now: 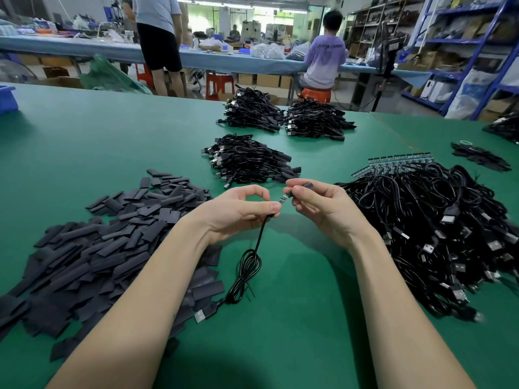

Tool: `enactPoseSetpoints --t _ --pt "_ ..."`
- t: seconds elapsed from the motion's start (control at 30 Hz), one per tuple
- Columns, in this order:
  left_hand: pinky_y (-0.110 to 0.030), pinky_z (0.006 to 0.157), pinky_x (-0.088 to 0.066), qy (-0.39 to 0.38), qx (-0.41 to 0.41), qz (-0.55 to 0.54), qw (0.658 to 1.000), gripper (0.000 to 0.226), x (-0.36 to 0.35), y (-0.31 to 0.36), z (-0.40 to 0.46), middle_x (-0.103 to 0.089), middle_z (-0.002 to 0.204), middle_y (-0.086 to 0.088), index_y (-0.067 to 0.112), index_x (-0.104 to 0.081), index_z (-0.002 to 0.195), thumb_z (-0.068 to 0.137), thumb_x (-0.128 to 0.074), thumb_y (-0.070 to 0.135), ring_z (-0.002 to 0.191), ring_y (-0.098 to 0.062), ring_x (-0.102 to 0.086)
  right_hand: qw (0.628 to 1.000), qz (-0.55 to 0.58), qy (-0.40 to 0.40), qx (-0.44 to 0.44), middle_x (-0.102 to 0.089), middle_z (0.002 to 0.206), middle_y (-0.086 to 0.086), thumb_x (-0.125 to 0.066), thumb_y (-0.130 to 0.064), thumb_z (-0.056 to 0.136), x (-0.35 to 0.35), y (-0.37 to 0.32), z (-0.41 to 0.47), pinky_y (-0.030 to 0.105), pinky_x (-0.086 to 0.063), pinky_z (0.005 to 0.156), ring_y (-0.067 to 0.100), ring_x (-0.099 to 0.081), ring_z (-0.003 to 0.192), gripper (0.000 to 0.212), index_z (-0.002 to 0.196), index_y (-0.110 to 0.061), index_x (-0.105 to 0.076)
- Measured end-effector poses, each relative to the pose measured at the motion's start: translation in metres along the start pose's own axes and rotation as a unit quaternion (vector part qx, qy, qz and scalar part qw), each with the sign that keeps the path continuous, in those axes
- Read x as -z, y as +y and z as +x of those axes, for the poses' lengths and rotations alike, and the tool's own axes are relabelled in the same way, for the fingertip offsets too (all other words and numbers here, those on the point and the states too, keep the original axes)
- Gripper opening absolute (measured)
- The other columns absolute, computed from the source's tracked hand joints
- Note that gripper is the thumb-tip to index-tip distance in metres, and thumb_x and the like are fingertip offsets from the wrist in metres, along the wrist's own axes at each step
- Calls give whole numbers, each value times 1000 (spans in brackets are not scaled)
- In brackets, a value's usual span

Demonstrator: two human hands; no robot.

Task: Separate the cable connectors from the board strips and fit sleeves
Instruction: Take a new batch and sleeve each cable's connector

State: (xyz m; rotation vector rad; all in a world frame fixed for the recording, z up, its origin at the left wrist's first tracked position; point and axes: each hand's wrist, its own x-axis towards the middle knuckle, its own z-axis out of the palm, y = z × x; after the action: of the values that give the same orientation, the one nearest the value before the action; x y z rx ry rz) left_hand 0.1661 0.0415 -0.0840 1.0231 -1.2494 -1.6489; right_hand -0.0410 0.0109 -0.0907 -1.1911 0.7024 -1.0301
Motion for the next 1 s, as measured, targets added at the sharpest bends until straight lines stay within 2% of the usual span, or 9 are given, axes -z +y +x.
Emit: enactPoseSetpoints --t 0.13,0.3,0.47,0.6,0.8,1.0 --pt "-14 66 -50 -57 4 11 998 27 4 0 -4 -71 81 -5 14 -55 94 77 -75 9 71 -9 -65 999 14 -39 -33 -78 92 4 -76 -16 75 3 -2 -4 16 -55 70 7 -67 70 17 90 -15 -84" --pt "-15 70 -50 -86 8 25 996 30 6 0 -6 -71 78 -5 13 -54 97 76 -76 9 73 -10 -65 995 5 -85 -52 -78 93 3 -71 -11 80 5 -4 -5 16 -55 72 6 -67 72 18 92 -15 -84" --pt "-13 64 -49 -110 8 39 993 30 5 0 -8 -71 76 -5 11 -52 100 80 -74 7 68 -8 -64 990 -38 -122 -54 -78 92 3 -73 -8 77 9 -9 -6 16 -56 72 5 -70 73 20 91 -17 -84" --pt "-12 62 -44 -102 -2 58 993 31 6 1 -8 -71 76 -4 13 -52 99 79 -75 10 66 -8 -60 989 -80 -121 -35 -79 92 3 -74 -8 76 8 -11 -5 17 -56 73 6 -71 78 21 91 -19 -84" --pt "-13 67 -48 -89 -26 69 993 29 4 0 -8 -72 77 -4 13 -52 96 79 -75 11 71 -8 -65 984 -107 -139 -31 -79 96 7 -79 -11 75 13 -18 -6 20 -57 77 11 -72 85 21 94 -18 -84" --pt "-14 70 -49 -72 -52 57 994 30 1 -1 -8 -72 78 -8 13 -53 96 77 -76 11 70 -9 -65 990 -66 -121 -7 -79 95 3 -75 -7 78 7 -11 -10 19 -57 75 8 -71 80 20 92 -19 -84"
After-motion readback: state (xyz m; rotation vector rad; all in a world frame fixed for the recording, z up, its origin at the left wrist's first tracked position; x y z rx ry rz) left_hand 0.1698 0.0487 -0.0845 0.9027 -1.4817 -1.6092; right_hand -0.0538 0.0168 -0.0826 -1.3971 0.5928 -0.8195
